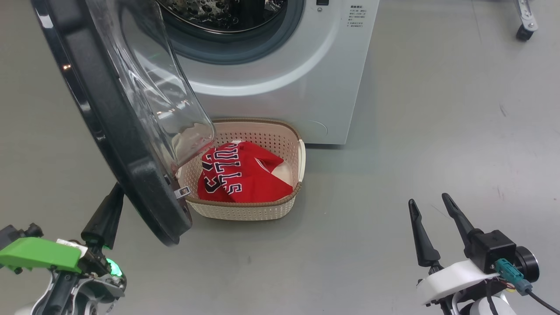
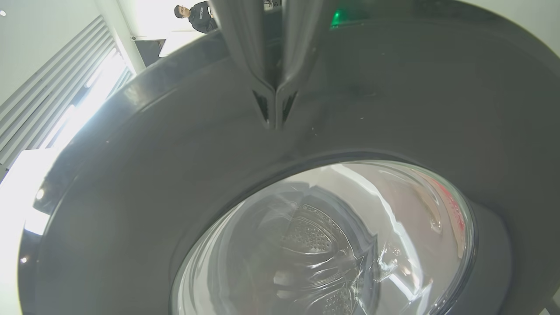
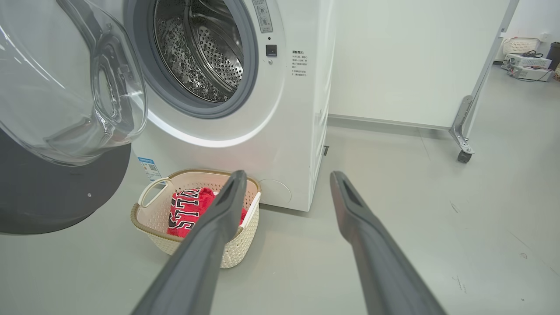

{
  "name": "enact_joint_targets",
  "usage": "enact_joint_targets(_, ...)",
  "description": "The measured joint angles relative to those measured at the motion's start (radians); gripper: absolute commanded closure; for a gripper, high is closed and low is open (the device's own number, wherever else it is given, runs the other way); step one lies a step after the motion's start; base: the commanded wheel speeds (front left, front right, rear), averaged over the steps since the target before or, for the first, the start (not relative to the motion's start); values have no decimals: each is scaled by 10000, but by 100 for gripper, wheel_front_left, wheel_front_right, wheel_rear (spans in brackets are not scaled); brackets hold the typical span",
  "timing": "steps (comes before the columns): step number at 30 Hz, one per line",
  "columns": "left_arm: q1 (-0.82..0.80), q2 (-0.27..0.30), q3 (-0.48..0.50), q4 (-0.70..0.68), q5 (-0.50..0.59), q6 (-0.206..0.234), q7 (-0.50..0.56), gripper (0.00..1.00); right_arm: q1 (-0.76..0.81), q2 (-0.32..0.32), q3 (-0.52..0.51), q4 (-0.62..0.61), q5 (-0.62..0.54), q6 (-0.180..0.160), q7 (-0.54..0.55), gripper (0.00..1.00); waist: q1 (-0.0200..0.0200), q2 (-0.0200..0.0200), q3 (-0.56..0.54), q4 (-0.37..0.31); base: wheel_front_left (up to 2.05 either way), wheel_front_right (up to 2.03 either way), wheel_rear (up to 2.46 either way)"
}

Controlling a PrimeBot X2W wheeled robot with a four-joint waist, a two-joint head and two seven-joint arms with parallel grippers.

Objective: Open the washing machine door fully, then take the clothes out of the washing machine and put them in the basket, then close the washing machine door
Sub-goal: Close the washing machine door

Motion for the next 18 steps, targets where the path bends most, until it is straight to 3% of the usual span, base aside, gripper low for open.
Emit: enact_joint_targets(18, -561, -15, -690, -165, -54, 0, 92, 100, -354, 71, 211, -180, 4, 90, 4, 0, 0, 0, 522, -791, 0, 0, 0)
